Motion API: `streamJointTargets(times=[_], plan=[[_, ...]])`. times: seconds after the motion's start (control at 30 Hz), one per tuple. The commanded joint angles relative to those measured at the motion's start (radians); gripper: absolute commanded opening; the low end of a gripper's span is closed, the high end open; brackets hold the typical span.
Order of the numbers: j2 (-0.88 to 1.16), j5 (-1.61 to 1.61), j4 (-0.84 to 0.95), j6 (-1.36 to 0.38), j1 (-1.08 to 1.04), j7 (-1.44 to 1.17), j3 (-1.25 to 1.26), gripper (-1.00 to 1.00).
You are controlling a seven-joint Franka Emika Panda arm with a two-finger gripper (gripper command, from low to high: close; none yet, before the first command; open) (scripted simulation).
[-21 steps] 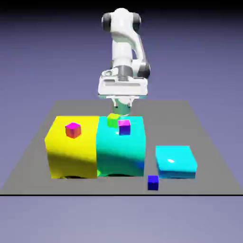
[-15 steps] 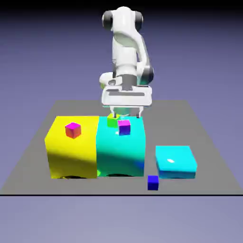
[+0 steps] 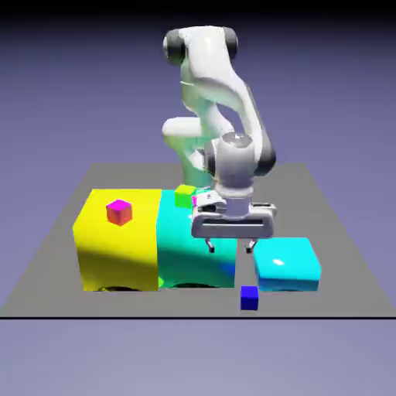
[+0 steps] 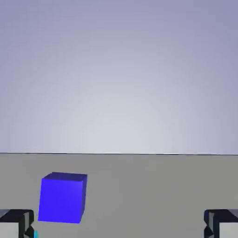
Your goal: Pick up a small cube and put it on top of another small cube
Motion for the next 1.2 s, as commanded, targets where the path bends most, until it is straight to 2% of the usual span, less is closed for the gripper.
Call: streamJointTargets(times=[0.0,0.37,0.53,0.57,0.6,0.73,1.17], plan=[[0.036,-0.005,0.028,-0.031,-0.007,0.014,0.015,0.0],[0.427,-0.059,0.335,-0.37,-0.083,0.159,0.172,0.0],[0.511,-0.099,0.27,-0.225,-0.062,0.179,0.138,0.0],[0.511,-0.099,0.27,-0.225,-0.062,0.179,0.138,-1.0],[0.511,-0.099,0.27,-0.225,-0.062,0.179,0.138,-1.0],[0.403,-0.054,0.327,-0.384,-0.076,0.145,0.158,-1.0],[-0.068,0.032,0.17,-0.665,0.077,-0.127,-0.128,-1.0]])
